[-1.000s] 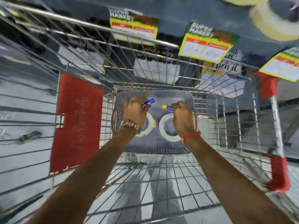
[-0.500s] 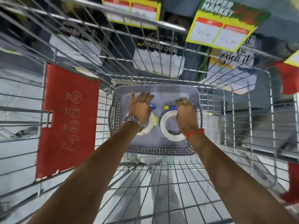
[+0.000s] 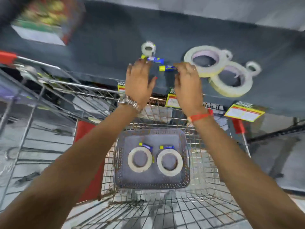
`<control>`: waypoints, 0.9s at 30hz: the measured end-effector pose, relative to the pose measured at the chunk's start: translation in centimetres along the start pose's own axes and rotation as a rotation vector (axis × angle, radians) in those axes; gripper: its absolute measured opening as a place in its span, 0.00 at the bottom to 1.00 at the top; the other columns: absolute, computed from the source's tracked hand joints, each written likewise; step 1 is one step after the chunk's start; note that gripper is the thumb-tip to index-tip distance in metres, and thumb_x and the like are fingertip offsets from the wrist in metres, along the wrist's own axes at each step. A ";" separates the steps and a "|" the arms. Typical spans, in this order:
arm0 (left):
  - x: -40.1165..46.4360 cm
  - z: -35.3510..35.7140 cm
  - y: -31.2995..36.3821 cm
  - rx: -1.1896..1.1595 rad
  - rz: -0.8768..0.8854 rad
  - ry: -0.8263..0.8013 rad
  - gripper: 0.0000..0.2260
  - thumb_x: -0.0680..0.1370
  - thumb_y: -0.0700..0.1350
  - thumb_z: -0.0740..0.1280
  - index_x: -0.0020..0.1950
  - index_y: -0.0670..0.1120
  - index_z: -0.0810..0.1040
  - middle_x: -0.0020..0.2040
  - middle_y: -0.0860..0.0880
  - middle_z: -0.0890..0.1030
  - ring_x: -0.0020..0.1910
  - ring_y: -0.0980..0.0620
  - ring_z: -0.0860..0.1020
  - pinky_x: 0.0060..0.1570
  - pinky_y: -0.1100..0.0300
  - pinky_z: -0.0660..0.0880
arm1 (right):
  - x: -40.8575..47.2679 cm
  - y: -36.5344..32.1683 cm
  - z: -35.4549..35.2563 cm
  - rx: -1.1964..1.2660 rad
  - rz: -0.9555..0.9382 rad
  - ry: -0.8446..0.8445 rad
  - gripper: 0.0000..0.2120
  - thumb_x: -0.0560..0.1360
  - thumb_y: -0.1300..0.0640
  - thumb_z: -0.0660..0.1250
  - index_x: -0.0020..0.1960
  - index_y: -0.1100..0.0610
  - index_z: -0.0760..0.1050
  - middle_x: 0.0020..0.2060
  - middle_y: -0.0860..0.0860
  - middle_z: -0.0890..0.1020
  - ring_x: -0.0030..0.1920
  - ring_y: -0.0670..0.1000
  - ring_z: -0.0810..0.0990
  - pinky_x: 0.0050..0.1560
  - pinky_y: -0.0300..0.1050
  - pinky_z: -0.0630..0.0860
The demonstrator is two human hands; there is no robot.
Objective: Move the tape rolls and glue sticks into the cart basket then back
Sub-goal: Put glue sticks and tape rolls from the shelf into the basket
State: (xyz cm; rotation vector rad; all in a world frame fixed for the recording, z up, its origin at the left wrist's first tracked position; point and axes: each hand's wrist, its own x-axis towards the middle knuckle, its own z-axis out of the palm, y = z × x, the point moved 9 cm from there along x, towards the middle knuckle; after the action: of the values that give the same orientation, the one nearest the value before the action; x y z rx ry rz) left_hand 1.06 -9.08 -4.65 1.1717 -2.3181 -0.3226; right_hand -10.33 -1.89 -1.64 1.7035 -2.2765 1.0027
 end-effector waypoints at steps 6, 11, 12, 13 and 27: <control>2.3 0.5 -2.4 -0.032 -0.170 -0.088 0.22 0.76 0.49 0.65 0.66 0.39 0.67 0.65 0.39 0.72 0.63 0.40 0.70 0.62 0.50 0.65 | 4.1 -0.4 4.8 -0.198 -0.055 -0.394 0.19 0.72 0.71 0.57 0.61 0.62 0.72 0.56 0.63 0.78 0.58 0.64 0.75 0.54 0.54 0.74; 1.5 -0.2 -2.4 -0.065 -0.169 -0.048 0.14 0.76 0.45 0.65 0.59 0.40 0.74 0.62 0.40 0.74 0.58 0.39 0.74 0.51 0.51 0.71 | 3.9 -0.3 4.5 -0.237 -0.026 -0.339 0.17 0.74 0.69 0.58 0.60 0.60 0.74 0.53 0.63 0.79 0.55 0.65 0.76 0.51 0.54 0.74; 1.3 -0.5 -2.4 -0.084 -0.163 -0.034 0.13 0.76 0.45 0.65 0.57 0.40 0.75 0.62 0.40 0.74 0.57 0.39 0.75 0.51 0.51 0.72 | 3.7 -0.3 4.2 -0.232 -0.014 -0.316 0.17 0.73 0.69 0.58 0.60 0.60 0.74 0.53 0.63 0.80 0.55 0.65 0.76 0.52 0.54 0.74; 0.9 -0.8 -2.3 -0.109 -0.149 -0.010 0.13 0.75 0.45 0.67 0.56 0.40 0.76 0.62 0.41 0.74 0.56 0.40 0.75 0.51 0.52 0.72 | 3.3 -0.3 3.7 -0.210 0.000 -0.287 0.19 0.73 0.70 0.59 0.61 0.59 0.74 0.53 0.63 0.80 0.55 0.64 0.76 0.53 0.54 0.73; -22.0 11.3 -9.4 -0.026 -0.146 -0.457 0.31 0.74 0.66 0.49 0.60 0.44 0.73 0.52 0.42 0.81 0.50 0.42 0.78 0.51 0.52 0.65 | -19.6 2.8 11.2 0.013 -0.027 -0.388 0.11 0.71 0.65 0.63 0.53 0.62 0.78 0.46 0.59 0.84 0.49 0.57 0.78 0.53 0.49 0.74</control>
State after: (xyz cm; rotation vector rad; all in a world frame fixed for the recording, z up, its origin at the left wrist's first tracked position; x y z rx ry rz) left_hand 12.16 2.71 -25.61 1.3709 -2.6010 -0.7382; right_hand -2.66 7.97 -20.70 2.0829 -2.4616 0.7330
